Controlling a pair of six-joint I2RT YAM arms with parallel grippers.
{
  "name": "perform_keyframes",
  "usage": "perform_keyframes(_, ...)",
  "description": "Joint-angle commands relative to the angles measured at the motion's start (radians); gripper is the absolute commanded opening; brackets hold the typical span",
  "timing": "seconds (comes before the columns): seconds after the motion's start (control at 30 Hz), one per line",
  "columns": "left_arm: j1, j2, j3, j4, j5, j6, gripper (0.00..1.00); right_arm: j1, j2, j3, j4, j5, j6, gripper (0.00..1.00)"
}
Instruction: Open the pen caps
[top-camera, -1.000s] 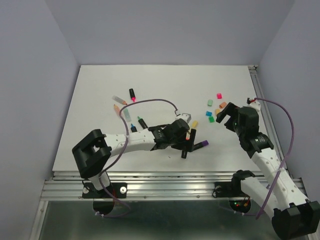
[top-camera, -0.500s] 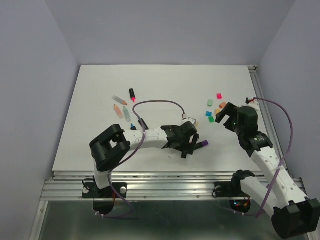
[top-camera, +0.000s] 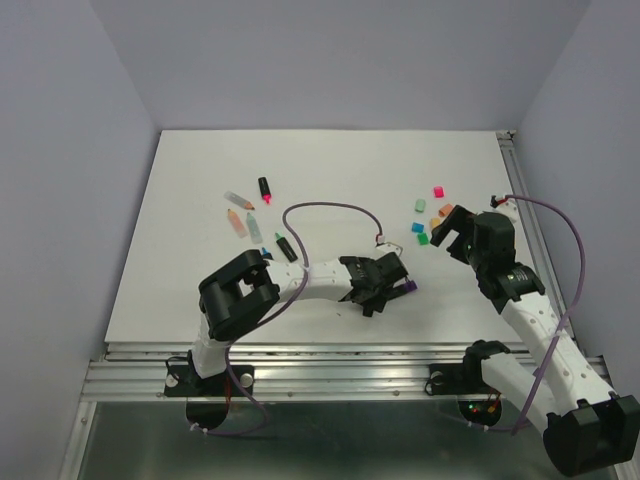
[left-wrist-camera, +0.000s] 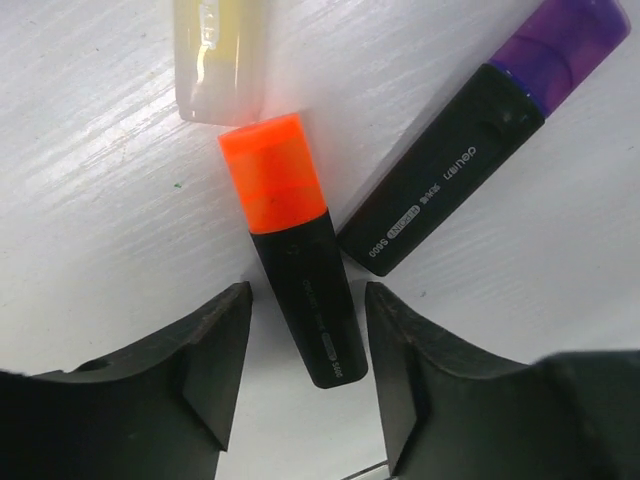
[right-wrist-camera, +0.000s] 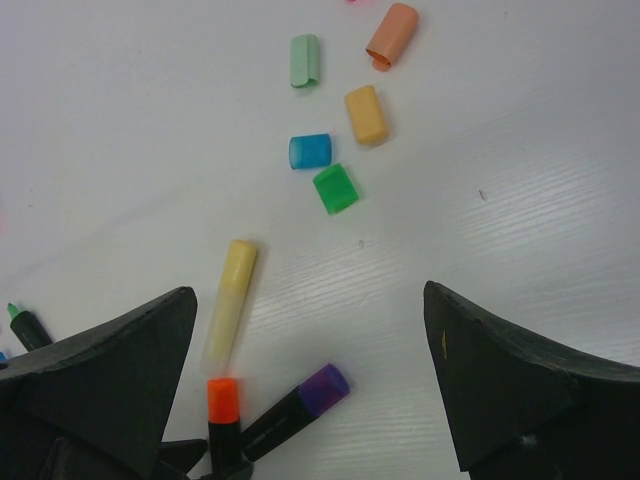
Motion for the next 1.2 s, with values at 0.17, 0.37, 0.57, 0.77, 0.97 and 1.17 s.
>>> perform_keyframes(0.17,-0.004,0.052,-0.021,-0.092,-0.022,-0.012,0.18,-0.004,-0.009,-0.007,0.022,-0.010,-0.004,1.00)
perform_keyframes(0.37,-0.004,-0.029,-0.076,-0.100,-0.078,-0.064,0.00,-0.006,-0.006,-0.005,0.036,-0.157,-0.001,1.00)
perform_keyframes(0.57,-0.004,-0.222,-0.164,-0.052,-0.178,-0.109,0.00,-0.006,0.026,0.015,0.068,-0.387,-0.004,1.00)
perform_keyframes(0.77,-0.012,-0.373,-0.242,0.118,-0.177,-0.084,0.00,-0.001,0.054,-0.105,0.361,-0.763,0.226,1.00)
perform_keyframes(0.97,-0.015,-0.443,-0.265,0.233,-0.129,-0.044,0.00,0.169,-0.009,-0.100,0.429,-0.514,0.286,1.00)
perform_keyframes(1.17,-0.021,-0.495,-0.299,0.316,-0.092,-0.043,0.00,0.310,0.107,-0.054,0.427,-0.437,0.261,1.00)
